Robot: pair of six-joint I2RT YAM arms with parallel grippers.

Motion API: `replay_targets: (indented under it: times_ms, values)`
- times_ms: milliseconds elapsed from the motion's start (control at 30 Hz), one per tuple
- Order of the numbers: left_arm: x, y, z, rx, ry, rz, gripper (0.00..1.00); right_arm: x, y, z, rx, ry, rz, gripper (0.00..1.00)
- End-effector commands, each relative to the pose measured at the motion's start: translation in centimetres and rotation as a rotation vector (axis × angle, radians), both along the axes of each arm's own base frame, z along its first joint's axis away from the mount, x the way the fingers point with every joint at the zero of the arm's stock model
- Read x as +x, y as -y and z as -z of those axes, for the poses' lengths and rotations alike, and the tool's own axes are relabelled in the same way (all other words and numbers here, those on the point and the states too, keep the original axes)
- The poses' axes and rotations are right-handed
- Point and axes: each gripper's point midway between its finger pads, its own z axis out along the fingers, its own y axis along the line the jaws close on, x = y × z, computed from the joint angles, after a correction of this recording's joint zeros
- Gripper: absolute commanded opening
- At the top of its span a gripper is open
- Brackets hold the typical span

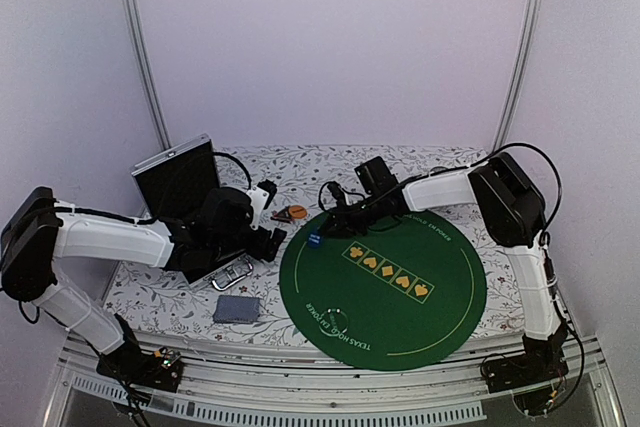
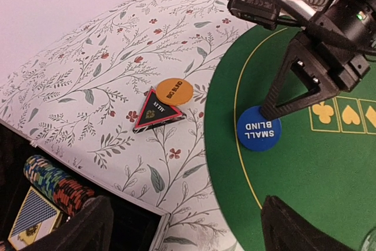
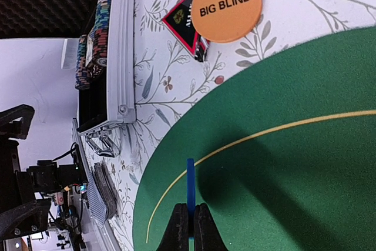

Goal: Distribute texas hold em gaming equipment
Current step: Place the small blind button in the small blind area, then pick up the big blind button from the center of the board.

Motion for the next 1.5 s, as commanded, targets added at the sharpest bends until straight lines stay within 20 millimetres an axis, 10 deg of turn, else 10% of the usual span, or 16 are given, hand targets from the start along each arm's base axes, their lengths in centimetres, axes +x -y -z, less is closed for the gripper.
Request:
replay_targets:
  times_ms: [0, 333, 600, 900, 1467]
  values:
    - [0.7, -0.4, -0.9, 0.002, 0.023, -0.012, 0.9, 0.5, 0.1, 0.9, -0.014, -0.003, 0.018, 0.07]
    - [4.0, 2.6, -1.2, -0.017, -0.156, 0.07, 0.98, 2.2, 2.5, -2.7, -0.126, 0.147, 0.077, 0.53]
    - [10.3, 4.1, 5.7, 0.188, -0.362, 0.041, 0.98, 1.3, 6.4, -6.0, -0.173, 0.245, 0.126, 0.69]
    - [13.9, 3.6, 9.9, 0.289, -0.446, 0.032, 0.89, -0.5, 9.9, -5.3, -0.242, 0.258, 0.16, 0.75]
    - [16.7, 5.6, 9.1, 0.305, -0.357, 0.153, 0.84, -1.2, 10.0, -4.1, -0.251, 0.239, 0.125, 0.76]
